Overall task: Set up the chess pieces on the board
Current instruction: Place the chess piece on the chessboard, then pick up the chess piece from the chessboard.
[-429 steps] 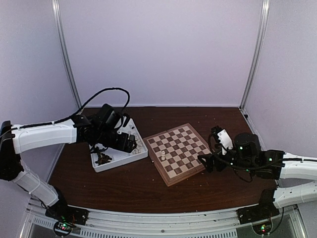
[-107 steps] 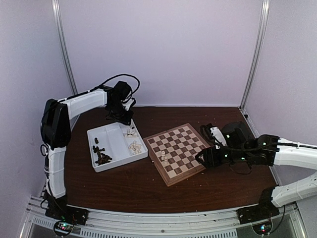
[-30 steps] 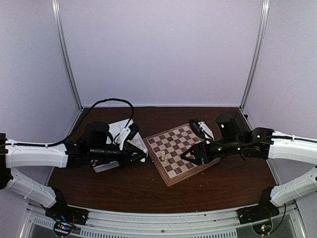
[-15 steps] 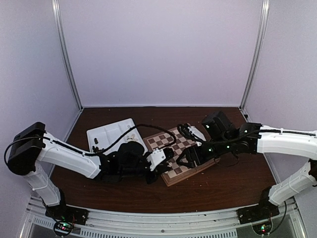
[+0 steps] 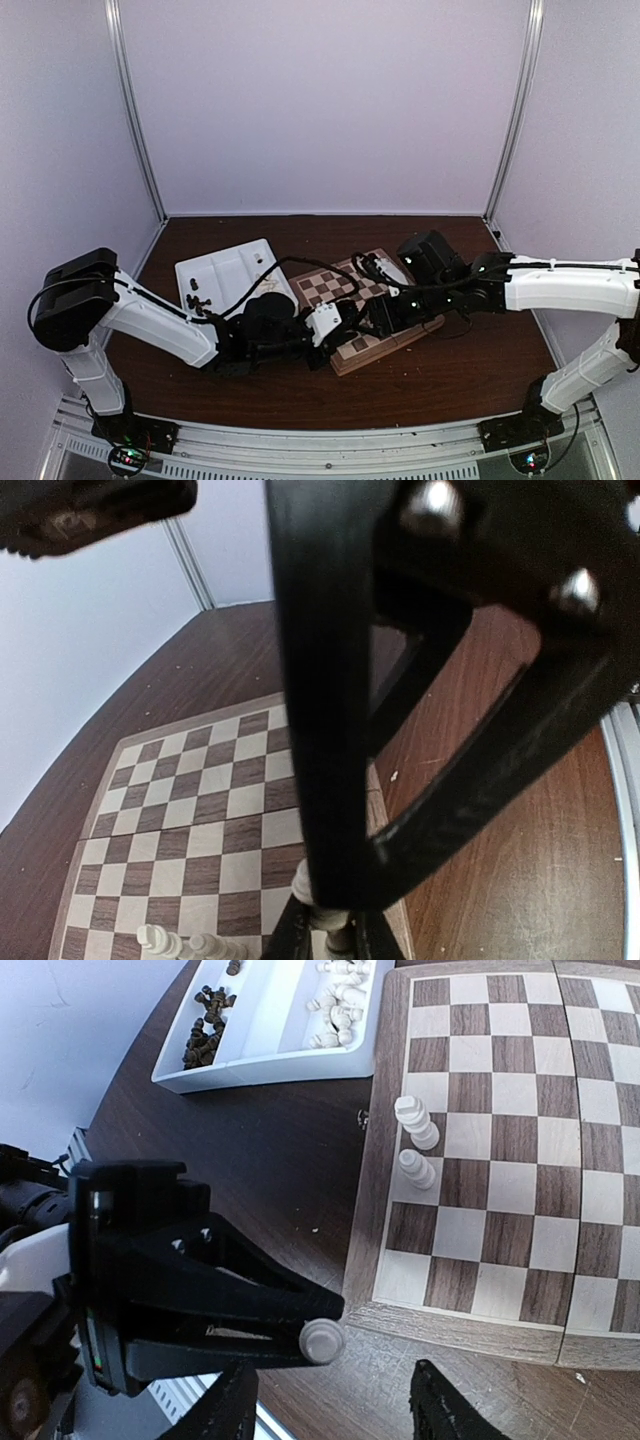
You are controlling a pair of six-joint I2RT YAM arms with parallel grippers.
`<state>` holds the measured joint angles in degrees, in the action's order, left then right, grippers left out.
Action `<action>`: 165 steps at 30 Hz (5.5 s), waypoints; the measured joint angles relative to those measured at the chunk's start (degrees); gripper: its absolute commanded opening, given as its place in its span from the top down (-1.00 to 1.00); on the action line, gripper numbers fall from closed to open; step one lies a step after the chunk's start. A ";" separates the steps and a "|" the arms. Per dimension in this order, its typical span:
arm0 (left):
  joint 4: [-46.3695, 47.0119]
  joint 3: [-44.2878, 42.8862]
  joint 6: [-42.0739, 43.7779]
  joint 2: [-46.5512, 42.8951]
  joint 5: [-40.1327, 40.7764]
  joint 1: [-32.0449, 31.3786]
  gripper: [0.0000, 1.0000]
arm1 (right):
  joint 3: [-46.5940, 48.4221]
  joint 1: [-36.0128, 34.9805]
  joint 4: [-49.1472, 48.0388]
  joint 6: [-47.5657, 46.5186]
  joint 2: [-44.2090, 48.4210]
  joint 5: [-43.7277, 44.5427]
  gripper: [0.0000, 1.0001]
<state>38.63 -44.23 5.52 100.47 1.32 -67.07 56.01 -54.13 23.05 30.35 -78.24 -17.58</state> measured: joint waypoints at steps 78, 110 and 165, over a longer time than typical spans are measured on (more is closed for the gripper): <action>-2.91 8.41 -10.69 -7.87 3.76 -0.11 0.11 | -3.91 1.38 -7.13 -6.03 -10.03 3.04 0.84; -36.06 2.34 -24.65 -18.29 20.96 0.31 -0.05 | 2.62 -2.78 -6.29 -8.87 -12.90 9.22 0.00; -83.97 -53.66 -49.64 20.24 12.59 -2.12 0.28 | -37.86 5.68 -15.65 -18.43 42.38 33.03 -0.43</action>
<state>-45.34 -97.89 -44.12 120.70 13.91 -69.19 18.15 -48.45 7.40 11.92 -35.86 15.44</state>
